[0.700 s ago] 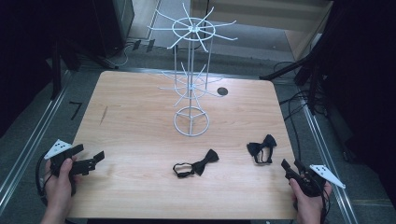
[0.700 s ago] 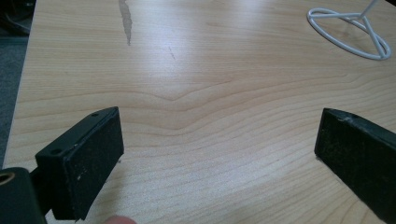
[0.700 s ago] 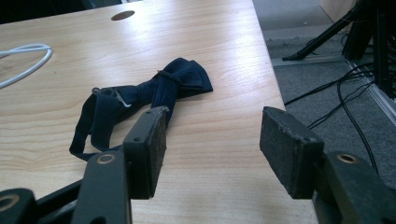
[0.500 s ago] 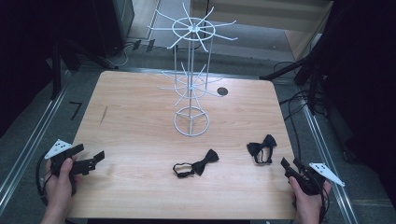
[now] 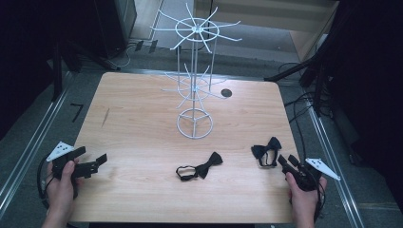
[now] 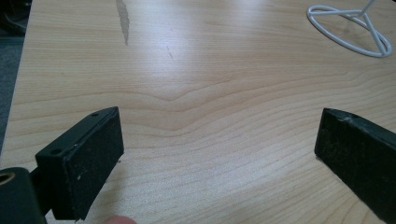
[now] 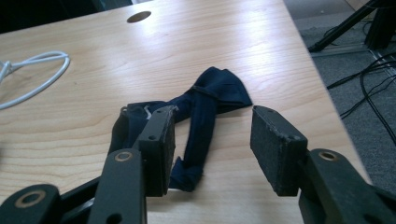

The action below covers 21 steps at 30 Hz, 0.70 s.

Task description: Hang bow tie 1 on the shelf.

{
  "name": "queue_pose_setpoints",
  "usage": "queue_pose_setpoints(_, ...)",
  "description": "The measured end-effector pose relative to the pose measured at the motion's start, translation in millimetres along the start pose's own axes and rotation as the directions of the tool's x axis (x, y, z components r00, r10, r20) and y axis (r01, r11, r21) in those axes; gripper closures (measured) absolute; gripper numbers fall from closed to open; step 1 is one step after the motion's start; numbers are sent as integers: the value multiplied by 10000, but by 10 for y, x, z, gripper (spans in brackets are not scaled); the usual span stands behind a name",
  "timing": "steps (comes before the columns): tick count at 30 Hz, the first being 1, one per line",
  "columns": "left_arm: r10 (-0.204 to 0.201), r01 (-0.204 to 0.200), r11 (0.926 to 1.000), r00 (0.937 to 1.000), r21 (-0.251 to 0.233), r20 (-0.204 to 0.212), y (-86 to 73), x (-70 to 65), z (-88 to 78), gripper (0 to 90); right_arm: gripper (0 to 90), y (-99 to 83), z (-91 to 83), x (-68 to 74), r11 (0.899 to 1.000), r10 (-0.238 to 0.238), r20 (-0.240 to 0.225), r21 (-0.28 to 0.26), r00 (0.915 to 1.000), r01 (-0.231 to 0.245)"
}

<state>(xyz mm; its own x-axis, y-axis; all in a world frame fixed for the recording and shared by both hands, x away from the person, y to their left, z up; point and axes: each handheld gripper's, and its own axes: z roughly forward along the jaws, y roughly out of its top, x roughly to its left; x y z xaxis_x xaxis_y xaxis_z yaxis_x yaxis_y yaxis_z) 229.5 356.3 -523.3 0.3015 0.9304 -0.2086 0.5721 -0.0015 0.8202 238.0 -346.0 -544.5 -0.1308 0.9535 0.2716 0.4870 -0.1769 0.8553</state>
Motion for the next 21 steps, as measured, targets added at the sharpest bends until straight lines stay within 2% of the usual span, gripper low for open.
queue_pose_setpoints(3,-2,2,10000,10000,12,5,1,0,1,16,519,10,61,49,9999,-74,-38,105,10000,74)
queue_pose_setpoints(6,5,-5,10000,10000,3,-3,0,-1,1,16,536,24,135,70,9998,81,6,199,10000,-81)
queue_pose_setpoints(11,3,-3,10000,10000,26,-1,1,1,0,17,575,36,234,89,9980,192,438,599,9989,-219)
queue_pose_setpoints(14,19,-19,10000,10000,48,7,5,-1,8,16,601,49,272,72,9953,669,419,675,9969,-697)
queue_pose_setpoints(16,38,-38,10000,10000,45,3,5,-1,6,17,632,67,296,84,9940,737,422,784,9964,-768)
queue_pose_setpoints(18,11,-11,10000,10000,35,18,5,0,6,16,642,80,308,118,9943,492,376,928,9981,-525)
queue_pose_setpoints(21,9,-9,10000,10000,54,38,7,3,9,16,663,79,331,186,9918,-17,661,1273,9978,-68)
